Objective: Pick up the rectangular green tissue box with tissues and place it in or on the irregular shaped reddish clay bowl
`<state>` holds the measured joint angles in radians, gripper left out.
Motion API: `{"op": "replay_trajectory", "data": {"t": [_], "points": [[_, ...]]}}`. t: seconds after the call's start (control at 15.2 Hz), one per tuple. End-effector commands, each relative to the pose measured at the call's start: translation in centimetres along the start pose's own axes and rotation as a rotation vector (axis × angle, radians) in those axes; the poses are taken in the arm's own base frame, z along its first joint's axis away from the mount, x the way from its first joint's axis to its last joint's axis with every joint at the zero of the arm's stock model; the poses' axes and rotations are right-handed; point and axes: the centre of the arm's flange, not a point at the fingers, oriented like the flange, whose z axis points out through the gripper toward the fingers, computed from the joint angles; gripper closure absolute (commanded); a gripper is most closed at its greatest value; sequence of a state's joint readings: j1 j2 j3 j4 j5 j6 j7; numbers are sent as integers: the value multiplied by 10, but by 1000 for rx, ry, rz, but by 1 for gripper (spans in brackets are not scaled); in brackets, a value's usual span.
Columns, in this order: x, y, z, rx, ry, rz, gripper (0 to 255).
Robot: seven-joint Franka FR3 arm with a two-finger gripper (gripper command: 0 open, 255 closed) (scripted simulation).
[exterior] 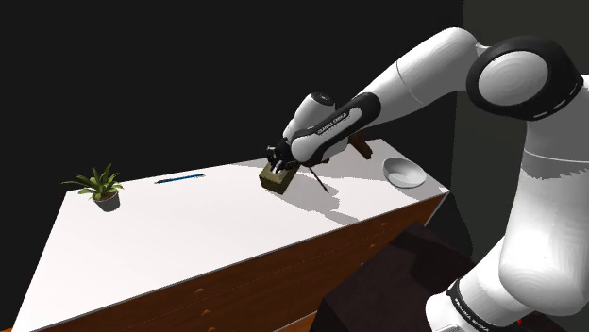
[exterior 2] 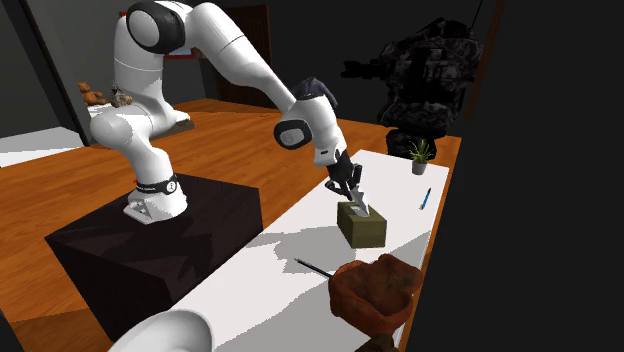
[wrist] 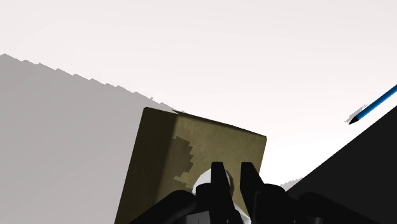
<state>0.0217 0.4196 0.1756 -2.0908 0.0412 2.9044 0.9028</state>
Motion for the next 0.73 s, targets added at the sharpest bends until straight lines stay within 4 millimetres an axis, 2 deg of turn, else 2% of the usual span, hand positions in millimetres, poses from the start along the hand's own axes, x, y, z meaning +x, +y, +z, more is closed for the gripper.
{"op": "replay_trajectory", "data": {"t": [0.0,0.66], "points": [[2,-3,-10,-1,-1,0,255],[11,-22,-58,-1,-1,0,255]]}}
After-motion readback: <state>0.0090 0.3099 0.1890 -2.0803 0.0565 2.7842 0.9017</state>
